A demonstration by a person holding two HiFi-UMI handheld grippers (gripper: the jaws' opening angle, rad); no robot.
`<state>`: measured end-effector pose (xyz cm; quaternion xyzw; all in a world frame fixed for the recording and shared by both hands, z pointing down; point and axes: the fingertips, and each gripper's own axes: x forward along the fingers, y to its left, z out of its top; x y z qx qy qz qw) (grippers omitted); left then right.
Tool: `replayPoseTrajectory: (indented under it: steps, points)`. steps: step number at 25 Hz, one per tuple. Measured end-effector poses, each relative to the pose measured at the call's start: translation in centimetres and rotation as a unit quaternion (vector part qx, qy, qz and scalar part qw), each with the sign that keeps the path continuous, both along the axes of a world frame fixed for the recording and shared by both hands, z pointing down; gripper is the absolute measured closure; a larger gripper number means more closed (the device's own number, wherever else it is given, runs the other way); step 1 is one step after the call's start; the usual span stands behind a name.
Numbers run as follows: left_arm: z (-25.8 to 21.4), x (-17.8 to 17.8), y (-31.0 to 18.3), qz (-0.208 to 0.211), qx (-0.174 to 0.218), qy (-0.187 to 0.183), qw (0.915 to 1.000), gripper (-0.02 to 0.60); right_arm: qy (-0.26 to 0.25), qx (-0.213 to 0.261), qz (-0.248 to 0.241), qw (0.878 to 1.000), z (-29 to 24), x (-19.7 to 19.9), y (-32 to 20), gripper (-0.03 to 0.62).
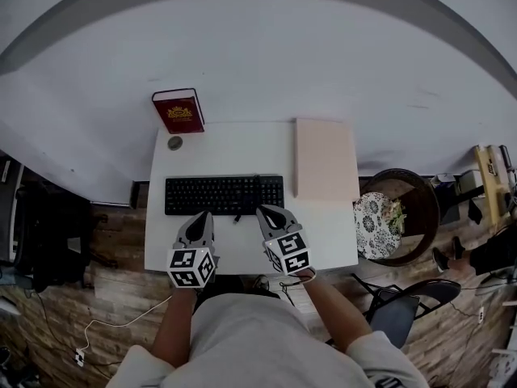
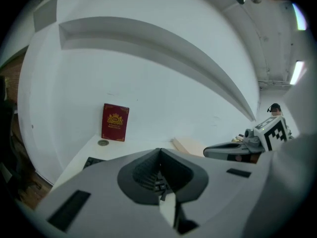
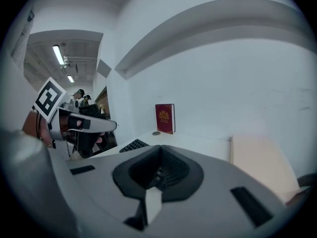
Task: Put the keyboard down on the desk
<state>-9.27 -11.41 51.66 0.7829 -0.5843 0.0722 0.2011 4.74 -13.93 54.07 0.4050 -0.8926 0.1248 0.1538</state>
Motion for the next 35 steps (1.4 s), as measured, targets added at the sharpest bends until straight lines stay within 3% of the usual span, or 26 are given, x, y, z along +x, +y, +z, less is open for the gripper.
replayPoseTrajectory:
  steps: [5,8,11,19,35]
  points:
    - [-5.2,-0.4,-1.2,-0.006,0.061,-0.024,0.9978,0.571,0.003,0.109,0.034,0.993,-6.4,0.6,-2.2,0.59]
    - [-9.2,-0.3,-1.9,-0.007,0.109,-0.009,0.994,0.571,0.008,0.184,0.056,0.981,-11.1,1.1,-3.1,0.591]
    - [-12.6,-0.4,-2.3,-0.017,0.146,-0.033,0.9885,0.571,-0.011,0.229,0.073,0.971,-15.1,1.7,-3.3,0.591]
    - [-16.0,-0.3,-2.9,-0.026,0.178,-0.074,0.9808,0.571,-0.05,0.241,0.088,0.965,-19.4,2.1,-3.1,0.591]
    - [-15.4,-0.9,-2.1,-0.02,0.17,-0.072,0.9827,0.571,-0.038,0.238,0.076,0.968,-19.5,0.8,-2.9,0.591]
